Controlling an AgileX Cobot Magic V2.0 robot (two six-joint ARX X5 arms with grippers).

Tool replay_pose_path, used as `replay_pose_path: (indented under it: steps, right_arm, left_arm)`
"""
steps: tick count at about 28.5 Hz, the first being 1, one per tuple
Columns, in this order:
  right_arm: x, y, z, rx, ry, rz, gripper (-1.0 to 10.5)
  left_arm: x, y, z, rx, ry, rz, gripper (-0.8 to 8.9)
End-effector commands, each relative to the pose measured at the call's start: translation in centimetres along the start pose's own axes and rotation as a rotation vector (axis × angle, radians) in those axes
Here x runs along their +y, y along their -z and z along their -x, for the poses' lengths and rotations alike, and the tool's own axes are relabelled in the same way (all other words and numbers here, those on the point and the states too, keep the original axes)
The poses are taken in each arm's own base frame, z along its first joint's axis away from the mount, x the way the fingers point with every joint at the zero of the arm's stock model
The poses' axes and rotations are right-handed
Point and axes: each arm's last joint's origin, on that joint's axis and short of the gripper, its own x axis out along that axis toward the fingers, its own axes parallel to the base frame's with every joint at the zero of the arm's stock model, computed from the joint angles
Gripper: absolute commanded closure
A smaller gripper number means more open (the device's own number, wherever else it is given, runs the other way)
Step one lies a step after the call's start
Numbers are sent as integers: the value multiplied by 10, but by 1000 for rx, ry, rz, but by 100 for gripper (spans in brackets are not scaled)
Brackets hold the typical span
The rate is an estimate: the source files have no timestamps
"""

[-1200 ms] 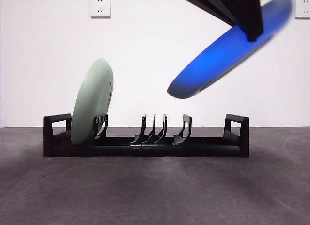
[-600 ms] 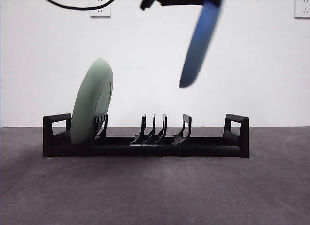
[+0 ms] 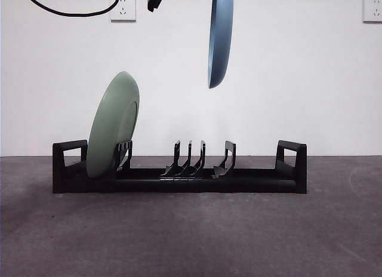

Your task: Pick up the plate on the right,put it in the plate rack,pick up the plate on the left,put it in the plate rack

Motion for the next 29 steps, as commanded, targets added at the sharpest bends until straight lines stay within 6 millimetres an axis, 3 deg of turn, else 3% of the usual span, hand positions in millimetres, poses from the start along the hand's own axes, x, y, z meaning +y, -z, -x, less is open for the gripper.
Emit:
replay_pose_path:
  steps: [1,15,29]
  right_arm:
    - [0,-1,-3,1,-2,-3,695]
    - [1,0,-7,17,1,-2,695]
    - [1,1,-13,35,5,0,696]
  left_arm:
    - [8,7,-6,9,-1,30,823]
    - [45,40,-32,84,-57,97,823]
    - [56,62,-43,164,-36,135,823]
